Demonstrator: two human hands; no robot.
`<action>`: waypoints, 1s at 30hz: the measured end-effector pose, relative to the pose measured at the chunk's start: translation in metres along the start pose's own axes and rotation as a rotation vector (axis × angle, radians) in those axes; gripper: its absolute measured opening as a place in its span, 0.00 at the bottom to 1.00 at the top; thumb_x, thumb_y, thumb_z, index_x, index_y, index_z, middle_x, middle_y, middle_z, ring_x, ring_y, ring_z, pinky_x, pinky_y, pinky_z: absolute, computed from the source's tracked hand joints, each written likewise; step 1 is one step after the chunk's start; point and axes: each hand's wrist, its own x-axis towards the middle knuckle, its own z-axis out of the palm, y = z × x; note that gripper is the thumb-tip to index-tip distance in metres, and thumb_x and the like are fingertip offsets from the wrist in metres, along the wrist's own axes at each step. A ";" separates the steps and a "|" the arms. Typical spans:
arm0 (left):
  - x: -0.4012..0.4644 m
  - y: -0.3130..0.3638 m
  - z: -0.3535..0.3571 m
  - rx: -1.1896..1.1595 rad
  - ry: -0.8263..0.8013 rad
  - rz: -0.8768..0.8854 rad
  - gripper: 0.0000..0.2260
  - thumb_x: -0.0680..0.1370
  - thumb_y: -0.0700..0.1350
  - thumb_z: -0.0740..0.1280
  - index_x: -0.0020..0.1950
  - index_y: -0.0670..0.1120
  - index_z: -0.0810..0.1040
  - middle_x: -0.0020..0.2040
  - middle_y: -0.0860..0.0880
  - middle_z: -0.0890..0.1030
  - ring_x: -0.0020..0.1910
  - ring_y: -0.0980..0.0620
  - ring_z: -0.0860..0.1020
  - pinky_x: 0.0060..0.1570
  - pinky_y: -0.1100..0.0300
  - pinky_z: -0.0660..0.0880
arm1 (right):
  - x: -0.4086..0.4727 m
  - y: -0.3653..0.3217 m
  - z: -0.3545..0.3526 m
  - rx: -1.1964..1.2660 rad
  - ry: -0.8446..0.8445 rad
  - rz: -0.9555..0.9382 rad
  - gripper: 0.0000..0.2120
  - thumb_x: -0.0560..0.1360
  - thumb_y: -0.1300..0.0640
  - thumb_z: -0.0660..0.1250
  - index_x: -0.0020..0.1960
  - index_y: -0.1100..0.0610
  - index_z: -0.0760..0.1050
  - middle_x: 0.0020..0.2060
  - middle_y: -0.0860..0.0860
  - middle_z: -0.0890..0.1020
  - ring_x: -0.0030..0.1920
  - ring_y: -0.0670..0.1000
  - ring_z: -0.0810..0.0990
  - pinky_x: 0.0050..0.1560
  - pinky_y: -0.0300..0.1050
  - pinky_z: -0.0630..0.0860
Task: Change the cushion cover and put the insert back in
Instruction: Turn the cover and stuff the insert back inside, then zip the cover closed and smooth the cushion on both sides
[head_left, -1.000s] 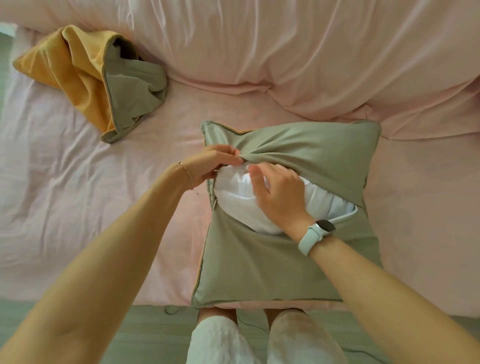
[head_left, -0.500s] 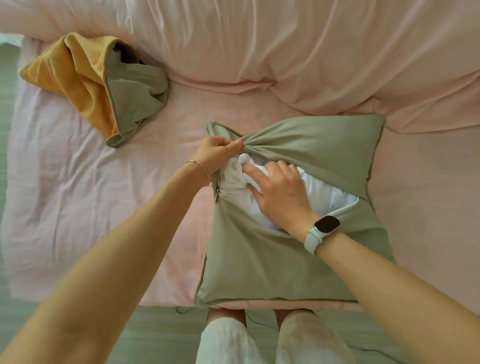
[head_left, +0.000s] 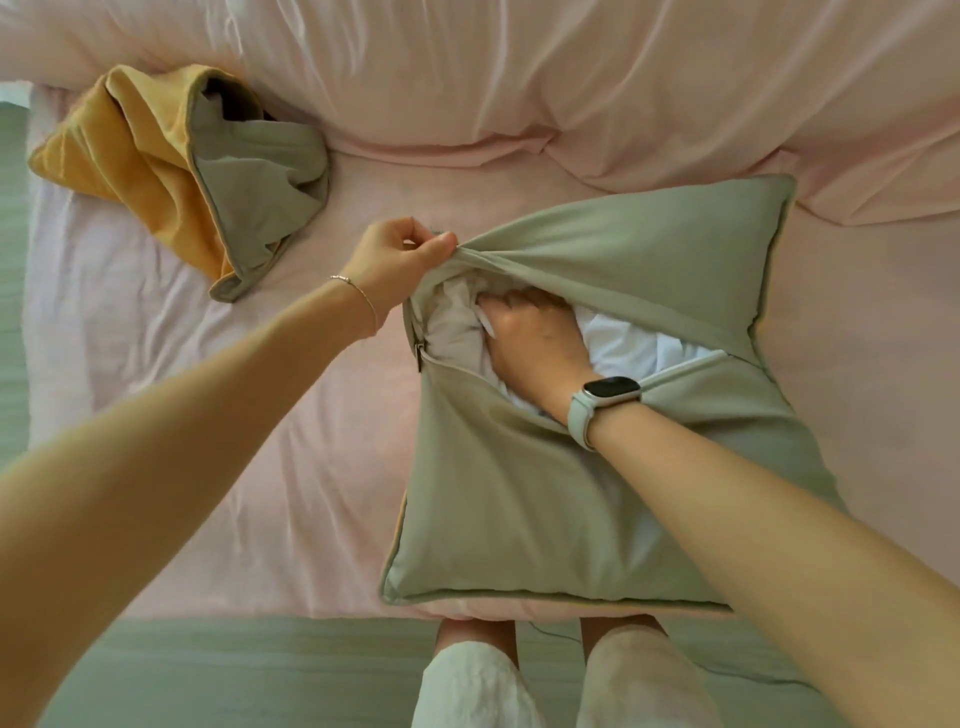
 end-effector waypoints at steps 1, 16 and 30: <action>0.003 0.004 -0.002 0.015 -0.072 0.007 0.10 0.76 0.42 0.67 0.35 0.46 0.71 0.34 0.47 0.73 0.30 0.55 0.70 0.30 0.64 0.67 | 0.003 0.003 -0.001 -0.007 -0.034 -0.011 0.13 0.54 0.65 0.76 0.39 0.58 0.80 0.29 0.56 0.80 0.29 0.57 0.80 0.30 0.41 0.74; 0.035 0.007 -0.011 0.147 0.001 0.124 0.09 0.76 0.43 0.68 0.35 0.46 0.76 0.32 0.49 0.74 0.33 0.55 0.71 0.40 0.57 0.71 | 0.054 -0.017 0.036 -0.067 -0.024 -0.152 0.21 0.76 0.55 0.52 0.66 0.61 0.69 0.65 0.56 0.73 0.67 0.54 0.69 0.64 0.48 0.56; 0.088 0.009 -0.027 0.301 -0.020 0.238 0.19 0.78 0.47 0.63 0.29 0.46 0.64 0.26 0.52 0.62 0.23 0.60 0.59 0.26 0.64 0.57 | 0.144 -0.007 0.049 -0.133 -0.386 0.019 0.19 0.82 0.61 0.49 0.72 0.65 0.58 0.71 0.59 0.62 0.72 0.56 0.59 0.66 0.37 0.54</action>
